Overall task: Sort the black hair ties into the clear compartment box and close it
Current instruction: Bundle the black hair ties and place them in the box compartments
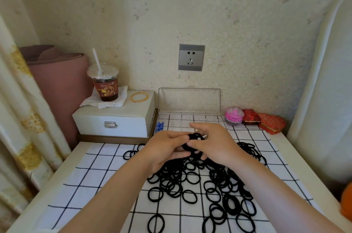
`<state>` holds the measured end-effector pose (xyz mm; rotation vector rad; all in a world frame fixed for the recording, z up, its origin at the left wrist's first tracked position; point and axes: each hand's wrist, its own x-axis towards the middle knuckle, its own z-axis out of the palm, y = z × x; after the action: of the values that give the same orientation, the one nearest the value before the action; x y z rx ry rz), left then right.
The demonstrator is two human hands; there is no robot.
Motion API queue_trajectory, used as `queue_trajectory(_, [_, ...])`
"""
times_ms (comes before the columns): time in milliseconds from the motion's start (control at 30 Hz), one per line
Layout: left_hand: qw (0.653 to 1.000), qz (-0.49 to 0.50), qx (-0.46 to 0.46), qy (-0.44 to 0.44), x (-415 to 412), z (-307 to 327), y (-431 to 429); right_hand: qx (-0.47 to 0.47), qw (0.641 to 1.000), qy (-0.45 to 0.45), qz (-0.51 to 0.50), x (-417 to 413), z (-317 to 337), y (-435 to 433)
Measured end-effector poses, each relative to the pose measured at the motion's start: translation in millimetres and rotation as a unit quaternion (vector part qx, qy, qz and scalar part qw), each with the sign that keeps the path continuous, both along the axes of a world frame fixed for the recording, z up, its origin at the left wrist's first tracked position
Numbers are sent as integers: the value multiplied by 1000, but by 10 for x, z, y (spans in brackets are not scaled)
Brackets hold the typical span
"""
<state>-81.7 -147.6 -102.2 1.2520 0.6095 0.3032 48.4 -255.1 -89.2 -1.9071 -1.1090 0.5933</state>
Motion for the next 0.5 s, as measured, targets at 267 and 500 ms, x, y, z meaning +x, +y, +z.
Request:
queue_trajectory(267, [995, 33, 91, 4, -49, 67, 30, -20, 961, 276, -25, 96, 57, -61])
queue_trajectory(500, [984, 11, 174, 49, -177, 67, 160, -17, 942, 336, -5, -48, -8, -16])
